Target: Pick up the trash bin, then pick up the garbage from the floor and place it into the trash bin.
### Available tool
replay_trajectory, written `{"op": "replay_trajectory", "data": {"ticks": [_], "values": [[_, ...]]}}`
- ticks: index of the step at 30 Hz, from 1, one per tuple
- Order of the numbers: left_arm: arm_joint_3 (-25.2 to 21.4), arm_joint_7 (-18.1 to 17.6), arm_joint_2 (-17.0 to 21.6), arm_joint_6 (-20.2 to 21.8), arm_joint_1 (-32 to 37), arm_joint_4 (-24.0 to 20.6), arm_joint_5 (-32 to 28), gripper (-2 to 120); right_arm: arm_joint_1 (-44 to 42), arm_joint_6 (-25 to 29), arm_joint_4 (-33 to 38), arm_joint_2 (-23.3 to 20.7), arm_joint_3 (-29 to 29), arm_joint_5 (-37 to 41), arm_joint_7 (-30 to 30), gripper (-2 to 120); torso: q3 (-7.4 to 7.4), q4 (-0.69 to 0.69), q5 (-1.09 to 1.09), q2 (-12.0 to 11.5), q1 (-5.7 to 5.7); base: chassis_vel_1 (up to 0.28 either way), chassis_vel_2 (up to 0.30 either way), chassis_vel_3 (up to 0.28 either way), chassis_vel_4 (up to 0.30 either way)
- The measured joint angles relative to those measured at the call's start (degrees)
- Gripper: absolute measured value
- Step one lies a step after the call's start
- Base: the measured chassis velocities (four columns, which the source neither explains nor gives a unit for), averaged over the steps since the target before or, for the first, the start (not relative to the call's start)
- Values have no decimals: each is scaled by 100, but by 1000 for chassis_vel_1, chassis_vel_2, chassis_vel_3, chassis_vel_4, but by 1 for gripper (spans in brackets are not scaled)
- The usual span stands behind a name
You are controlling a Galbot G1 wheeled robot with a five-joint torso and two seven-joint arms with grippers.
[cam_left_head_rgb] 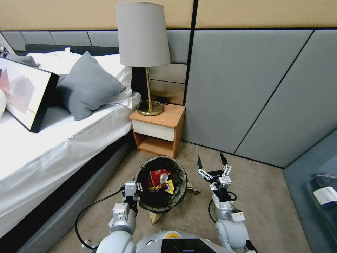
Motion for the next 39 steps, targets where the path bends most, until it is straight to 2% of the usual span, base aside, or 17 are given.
{"op": "replay_trajectory", "data": {"ticks": [8,15,18,22,23,24,31,32,35,39], "values": [[-57,-5,7,-19,0,-17,4,0,322,-420,-293,-276,243,105,-323,100,0,0,0,0,0,0,0,0,0],[-159,-6,8,-30,13,-53,5,0,842,-1076,-1120,-726,441,39,-804,100,0,0,1,0,0,0,0,0,0],[-182,-6,6,-30,14,-57,5,0,918,-1121,-1282,-809,424,31,-882,100,0,0,1,0,0,0,0,0,0],[-233,-6,2,-31,27,-71,5,0,1120,-1215,-1812,-1088,215,-74,-1010,100,0,0,1,0,0,0,0,0,0],[-237,-6,-2,-31,36,-77,5,0,1249,-1276,-2128,-1233,84,-185,-1037,100,0,0,0,0,0,0,0,0,0],[-237,-6,-2,-31,36,-77,5,0,1249,-1276,-2128,-1233,84,-185,-1037,100,0,0,0,0,0,0,0,0,0],[-247,-4,-12,-33,60,-95,12,0,1758,-1376,-3422,-1470,-254,-714,-1285,100,0,0,2,0,0,0,0,0,0],[-247,-4,-12,-33,60,-95,12,0,1758,-1376,-3422,-1470,-254,-714,-1285,100,0,0,2,0,0,0,0,0,0],[-252,-1,-16,-33,67,-98,29,0,2037,-1142,-4107,-1434,-359,-647,-1906,100,0,1,1,0,0,0,0,0,0],[-239,3,-28,-34,74,-97,54,0,2230,-894,-4576,-1378,-364,-665,-2373,100,0,0,0,0,0,0,0,0,0]]}}
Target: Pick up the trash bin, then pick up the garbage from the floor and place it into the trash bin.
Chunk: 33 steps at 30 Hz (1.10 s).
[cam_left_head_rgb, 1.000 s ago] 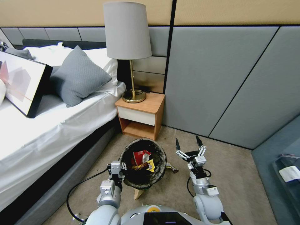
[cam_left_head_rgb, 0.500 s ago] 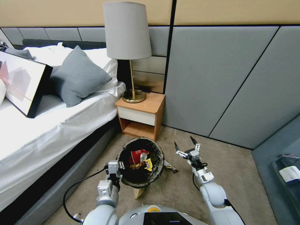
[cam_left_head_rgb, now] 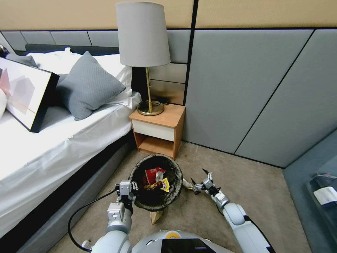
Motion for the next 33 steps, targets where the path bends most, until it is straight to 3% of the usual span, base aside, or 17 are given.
{"op": "replay_trajectory", "data": {"ticks": [16,33], "values": [[46,3,-30,-14,30,34,60,0,719,351,-1564,258,-54,-463,-276,100,0,0,0,0,0,0,0,0,0],[77,5,-67,-53,55,65,143,0,1507,422,-2919,457,-57,-441,215,100,0,0,-1,0,0,0,0,0,0]]}}
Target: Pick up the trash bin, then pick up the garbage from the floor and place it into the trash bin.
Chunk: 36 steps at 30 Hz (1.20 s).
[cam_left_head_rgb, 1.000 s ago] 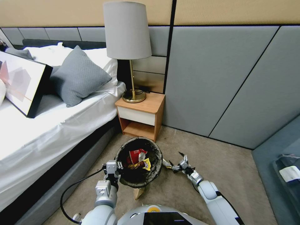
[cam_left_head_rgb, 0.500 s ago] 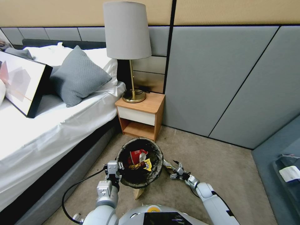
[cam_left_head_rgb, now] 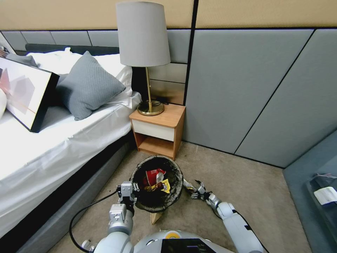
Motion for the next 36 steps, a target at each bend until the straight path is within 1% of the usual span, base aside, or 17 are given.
{"op": "replay_trajectory", "data": {"ticks": [1,2,4,5,8,10,12,13,14,15,18,20,22,24,26,28,36], "values": [[-8,0,2,0,1,-1,0,0,40,4,-142,35,1,4,18,99,0,-1,1,0,0,0,0,0,0],[-9,-1,3,0,1,0,-1,0,47,8,-182,48,1,17,21,95,0,-1,1,0,0,0,0,0,0],[-9,-1,3,-1,1,0,-1,0,47,12,-197,55,1,27,21,93,0,-1,-1,0,0,0,0,0,0],[-7,0,4,-1,-1,1,-2,0,41,32,-219,77,3,42,3,86,0,-2,-1,0,0,0,0,0,0],[3,-1,5,-1,-4,10,-2,0,23,45,-219,91,2,44,-1,78,0,-1,-1,0,-1,0,0,0,0],[20,-1,7,-1,-7,17,-2,0,-9,51,-200,105,-6,51,-4,67,0,-2,-1,0,-1,0,0,0,0],[22,-1,10,0,-8,17,-2,0,-18,51,-193,109,-10,52,-4,65,-1,-2,0,0,0,0,0,0,0],[26,-1,14,-1,-8,18,-2,0,-30,51,-182,113,-17,55,-4,58,-1,1,2,0,-1,0,0,0,0],[26,-1,14,-1,-8,18,-2,0,-30,51,-182,113,-17,55,-4,58,-1,1,2,0,-1,0,0,0,0],[28,-1,18,-1,-8,18,-2,0,-34,51,-178,115,-25,58,-4,50,0,1,2,0,-1,0,0,0,0],[29,-1,24,0,-7,18,-2,0,-36,48,-165,116,-36,68,-1,43,0,1,3,0,-1,0,0,0,0],[35,-2,27,-1,-11,19,-2,0,-35,28,-137,108,-43,94,16,31,0,1,2,0,0,0,0,0,0],[37,-2,27,-1,-14,22,-2,0,-34,21,-134,104,-44,103,22,28,0,1,2,0,0,0,0,0,0],[44,-1,28,-1,-26,36,-3,0,-32,11,-130,95,-48,137,66,17,0,-1,0,0,0,0,0,0,0],[44,-1,28,-1,-28,39,-4,0,-32,10,-130,95,-48,144,76,14,0,-1,0,0,0,0,0,0,0],[40,-1,30,-1,-37,42,-9,0,-33,10,-128,94,-47,161,98,2,0,0,0,0,-1,0,0,0,0],[38,-1,30,-2,-50,54,-16,0,-42,19,-90,97,-40,193,131,0,0,-1,0,0,0,0,0,0,0]]}}
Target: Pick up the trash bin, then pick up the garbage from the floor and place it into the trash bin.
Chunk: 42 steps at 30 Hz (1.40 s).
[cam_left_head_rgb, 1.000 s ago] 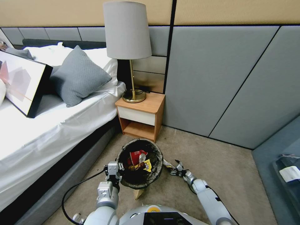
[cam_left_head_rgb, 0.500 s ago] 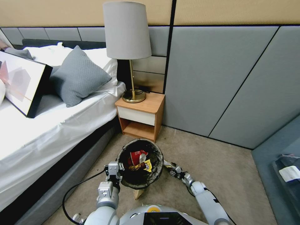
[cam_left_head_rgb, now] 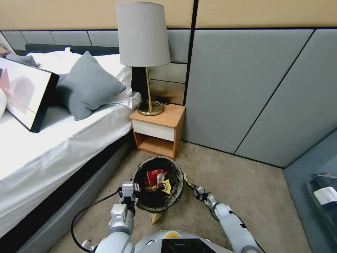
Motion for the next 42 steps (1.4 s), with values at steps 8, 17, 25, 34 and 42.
{"op": "replay_trajectory", "data": {"ticks": [8,17,25,34,42], "values": [[3,4,-1,-3,-13,12,-3,0,-127,100,478,-13,24,436,238,0,0,0,1,0,0,0,0,0,0],[37,14,18,-11,-36,58,-10,0,-976,-15,2695,-57,53,1562,512,0,0,-1,0,0,1,0,0,0,0],[75,18,40,-13,-35,77,-9,0,-1613,-109,4938,-167,200,2259,640,0,0,1,-4,1,0,0,0,0,0],[108,20,36,-20,-26,97,21,0,-1927,-421,7181,-351,81,2884,606,0,0,1,-2,1,0,0,0,0,0],[110,34,40,-23,-22,105,41,0,-2288,-559,7977,-650,-617,2635,490,0,0,0,0,1,0,0,0,0,0]]}}
